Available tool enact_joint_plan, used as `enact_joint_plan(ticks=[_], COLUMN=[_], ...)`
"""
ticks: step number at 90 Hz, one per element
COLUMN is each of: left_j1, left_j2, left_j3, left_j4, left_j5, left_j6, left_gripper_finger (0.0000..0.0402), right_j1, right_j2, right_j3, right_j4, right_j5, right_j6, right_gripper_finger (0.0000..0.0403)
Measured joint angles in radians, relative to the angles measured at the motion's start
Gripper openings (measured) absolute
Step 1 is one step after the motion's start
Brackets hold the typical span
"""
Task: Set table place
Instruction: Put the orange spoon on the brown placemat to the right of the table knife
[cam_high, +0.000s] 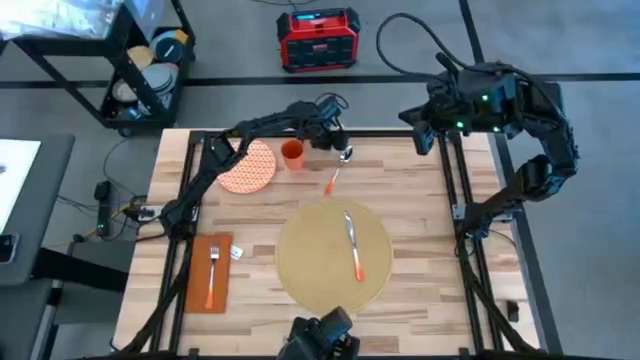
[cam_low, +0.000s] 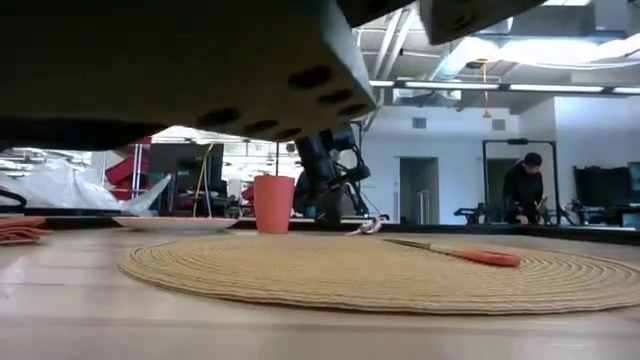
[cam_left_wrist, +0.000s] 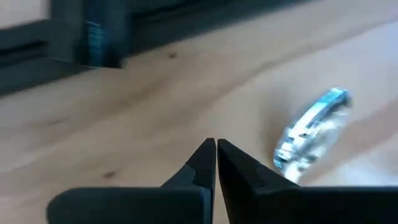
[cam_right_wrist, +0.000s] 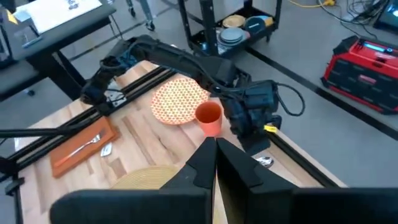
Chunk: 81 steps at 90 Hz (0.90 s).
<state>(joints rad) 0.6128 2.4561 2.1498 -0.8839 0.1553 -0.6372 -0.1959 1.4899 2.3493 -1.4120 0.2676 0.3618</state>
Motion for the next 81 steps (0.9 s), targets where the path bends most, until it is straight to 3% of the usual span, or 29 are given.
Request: enact_joint_plan(ticks=[21,33,48,59,81], left_j1=[0.002,0.004,0.006,0.008,0.020], left_j2=[-0.007,-0.071,-0.225,-0.405,-0.706], left_j3=[-0.001,0.021,0.101,0.140,0.138], left_j4=[0.002,-0.004,-0.094,-0.205,-0.451], left_j5=[0.043,0.098,0.188,0.179,0.003], left_j6=[0.132,0.107,0.238,0.411,0.565], left_gripper_finger=[0.0000,0.0000,0.0000,0.0000,0.0000], right_j1=[-0.020,-0.067,-0.167,-0.233,-0.244], right_j2=[0.002,0.004,0.009,0.015,0.088], right_j3=[0.000,0.000,-0.022,-0.123,-0.462], right_j4=[-0.008,-0.018,-0.162,-0.135,0.021], right_j5=[0.030,0.127,0.269,0.276,0.269], right_j6=[-0.022,-0.055,-0.033,-0.007,0.084], right_gripper_finger=[0.0000,0.0000,0.0007,0.0037,0.0111])
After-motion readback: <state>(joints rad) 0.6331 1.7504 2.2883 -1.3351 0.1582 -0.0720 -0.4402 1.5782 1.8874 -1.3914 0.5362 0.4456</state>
